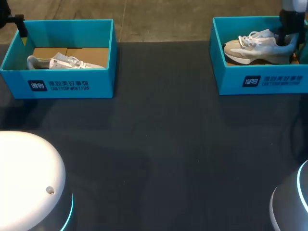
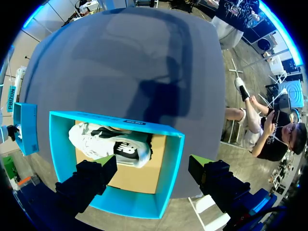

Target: Take the shoe out of the shoebox, open the shoe tongue, remove and reinsert the insole, then place the shoe into the shoebox

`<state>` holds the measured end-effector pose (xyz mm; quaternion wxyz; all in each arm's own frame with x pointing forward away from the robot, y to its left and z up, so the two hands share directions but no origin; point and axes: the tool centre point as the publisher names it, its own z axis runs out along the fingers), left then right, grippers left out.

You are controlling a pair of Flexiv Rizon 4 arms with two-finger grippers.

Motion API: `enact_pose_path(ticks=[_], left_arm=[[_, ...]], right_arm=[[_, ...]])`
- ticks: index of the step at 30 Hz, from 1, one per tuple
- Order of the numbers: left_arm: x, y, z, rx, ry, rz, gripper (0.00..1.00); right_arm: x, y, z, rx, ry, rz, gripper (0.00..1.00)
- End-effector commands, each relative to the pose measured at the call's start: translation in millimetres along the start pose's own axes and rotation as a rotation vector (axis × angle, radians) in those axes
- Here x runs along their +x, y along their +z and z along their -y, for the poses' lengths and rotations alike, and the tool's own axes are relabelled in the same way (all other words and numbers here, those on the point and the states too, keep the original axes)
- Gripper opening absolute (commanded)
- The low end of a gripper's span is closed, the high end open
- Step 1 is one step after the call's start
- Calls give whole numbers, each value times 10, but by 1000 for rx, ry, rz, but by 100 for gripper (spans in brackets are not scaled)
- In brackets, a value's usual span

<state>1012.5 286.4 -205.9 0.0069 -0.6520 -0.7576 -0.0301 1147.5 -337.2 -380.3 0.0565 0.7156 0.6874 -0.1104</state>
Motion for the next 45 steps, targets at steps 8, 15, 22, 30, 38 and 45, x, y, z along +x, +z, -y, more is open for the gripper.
enact_pose_path(ticks=[8,15,22,30,38,45], left_arm=[[1,-3,16,-3,-1,-2,100],[1,-3,16,-3,-1,-2,100],[1,-3,16,-3,-1,-2,100],[1,-3,16,-3,-1,-2,100],[1,-3,16,-3,-1,-2,100],[1,-3,16,-3,-1,-2,100]], right_arm=[[23,86,-113,46,-6,-19,23],[37,73,-95,44,3,-24,0],[51,-44,-63,23,17,-17,0],[28,-269,-15,-4,35,-14,0],[-22,-521,9,-30,49,0,0],[-93,-786,17,-50,66,4,0]])
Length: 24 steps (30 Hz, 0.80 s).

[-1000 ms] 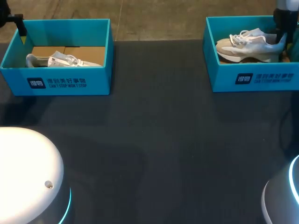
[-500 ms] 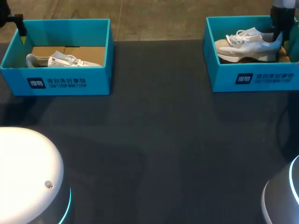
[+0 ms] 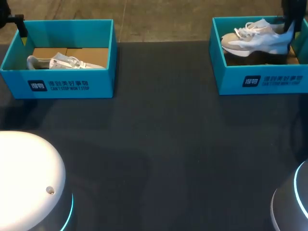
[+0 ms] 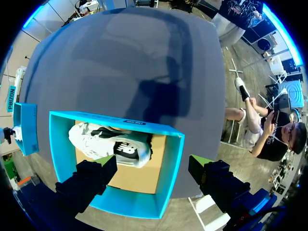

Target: Take the shoe out of the shoebox, open the shoe tongue, remove and reinsert the insole, then place the shoe into the shoebox

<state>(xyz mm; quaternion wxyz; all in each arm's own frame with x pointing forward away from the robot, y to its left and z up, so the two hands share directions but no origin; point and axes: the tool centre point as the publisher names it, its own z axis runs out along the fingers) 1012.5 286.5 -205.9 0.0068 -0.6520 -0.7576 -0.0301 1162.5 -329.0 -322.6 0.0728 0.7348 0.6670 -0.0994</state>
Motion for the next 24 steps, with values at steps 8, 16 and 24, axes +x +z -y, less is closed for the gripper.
enact_pose_path(ticks=[8,16,24], left_arm=[[1,-3,16,-3,-1,-2,100],[1,-3,16,-3,-1,-2,100],[1,-3,16,-3,-1,-2,100]], right_arm=[[-176,-603,152,-40,34,7,0],[-265,-1013,189,-63,67,-1,0],[-308,-1359,255,-74,77,-4,0]])
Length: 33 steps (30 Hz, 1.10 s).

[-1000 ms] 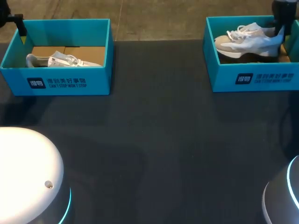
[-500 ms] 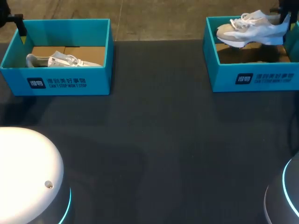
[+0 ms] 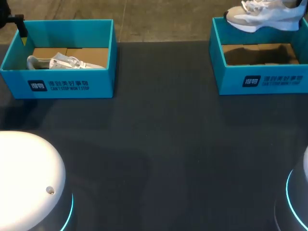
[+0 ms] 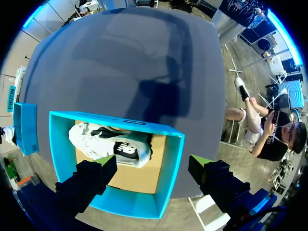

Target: Take the shoe out of the shoebox, open the shoe tongue, remove and reinsert the insole, then place the shoe into the shoebox

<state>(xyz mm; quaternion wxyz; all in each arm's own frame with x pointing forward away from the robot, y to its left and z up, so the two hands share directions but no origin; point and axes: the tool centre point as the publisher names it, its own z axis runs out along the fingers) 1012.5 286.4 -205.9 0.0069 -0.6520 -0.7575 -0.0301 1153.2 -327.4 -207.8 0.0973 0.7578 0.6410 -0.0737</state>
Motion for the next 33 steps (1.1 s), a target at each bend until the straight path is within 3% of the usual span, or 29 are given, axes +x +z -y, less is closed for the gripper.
enact_pose_path(ticks=[1,10,22,33], left_arm=[[1,-3,16,-3,-1,-2,100],[1,-3,16,-3,-1,-2,100],[1,-3,16,-3,-1,-2,100],[1,-3,16,-3,-1,-2,100]], right_arm=[[-46,-303,132,-11,-3,-12,0],[28,-683,493,-9,20,-40,0],[407,-1139,1382,-84,56,-76,0],[816,-1229,2183,-83,61,-83,0]])
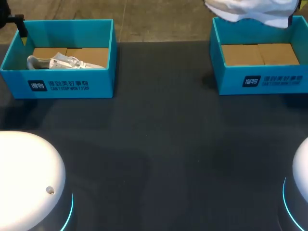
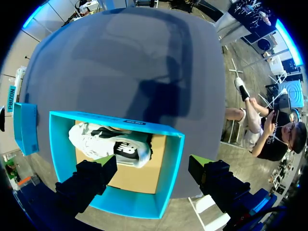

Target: Take the shoe out of the shoebox, open the shoe tongue, remove and reinsert the insole, then place the shoe into the shoebox

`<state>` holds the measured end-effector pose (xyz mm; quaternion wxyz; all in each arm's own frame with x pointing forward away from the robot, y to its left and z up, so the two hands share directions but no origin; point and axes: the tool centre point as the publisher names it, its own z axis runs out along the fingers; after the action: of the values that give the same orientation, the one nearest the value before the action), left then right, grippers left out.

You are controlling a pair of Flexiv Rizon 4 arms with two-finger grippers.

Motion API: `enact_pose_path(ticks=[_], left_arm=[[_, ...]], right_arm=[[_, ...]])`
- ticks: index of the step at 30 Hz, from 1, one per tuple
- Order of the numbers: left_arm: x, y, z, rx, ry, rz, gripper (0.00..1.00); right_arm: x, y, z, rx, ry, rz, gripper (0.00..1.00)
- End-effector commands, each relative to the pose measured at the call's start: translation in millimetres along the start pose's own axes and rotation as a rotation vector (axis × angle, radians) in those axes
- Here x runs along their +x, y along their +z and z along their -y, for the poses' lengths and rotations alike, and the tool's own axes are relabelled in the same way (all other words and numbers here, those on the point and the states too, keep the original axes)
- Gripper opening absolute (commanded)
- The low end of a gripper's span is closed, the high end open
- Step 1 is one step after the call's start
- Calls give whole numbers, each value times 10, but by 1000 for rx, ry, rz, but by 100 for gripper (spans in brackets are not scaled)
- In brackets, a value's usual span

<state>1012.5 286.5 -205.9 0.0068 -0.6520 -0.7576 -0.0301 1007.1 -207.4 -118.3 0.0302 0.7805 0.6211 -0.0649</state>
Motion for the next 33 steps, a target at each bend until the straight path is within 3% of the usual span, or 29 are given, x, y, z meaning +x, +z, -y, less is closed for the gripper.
enact_pose_path(ticks=[1,11,31,33], left_arm=[[1,-3,16,-3,-1,-2,100],[1,-3,16,-3,-1,-2,100],[1,-3,16,-3,-1,-2,100],[1,-3,16,-3,-1,-2,100]], right_arm=[[128,26,677,-183,1,10,0],[444,150,1329,-179,17,-8,0],[444,150,1329,-179,17,-8,0],[499,122,1411,-193,12,-7,0]])
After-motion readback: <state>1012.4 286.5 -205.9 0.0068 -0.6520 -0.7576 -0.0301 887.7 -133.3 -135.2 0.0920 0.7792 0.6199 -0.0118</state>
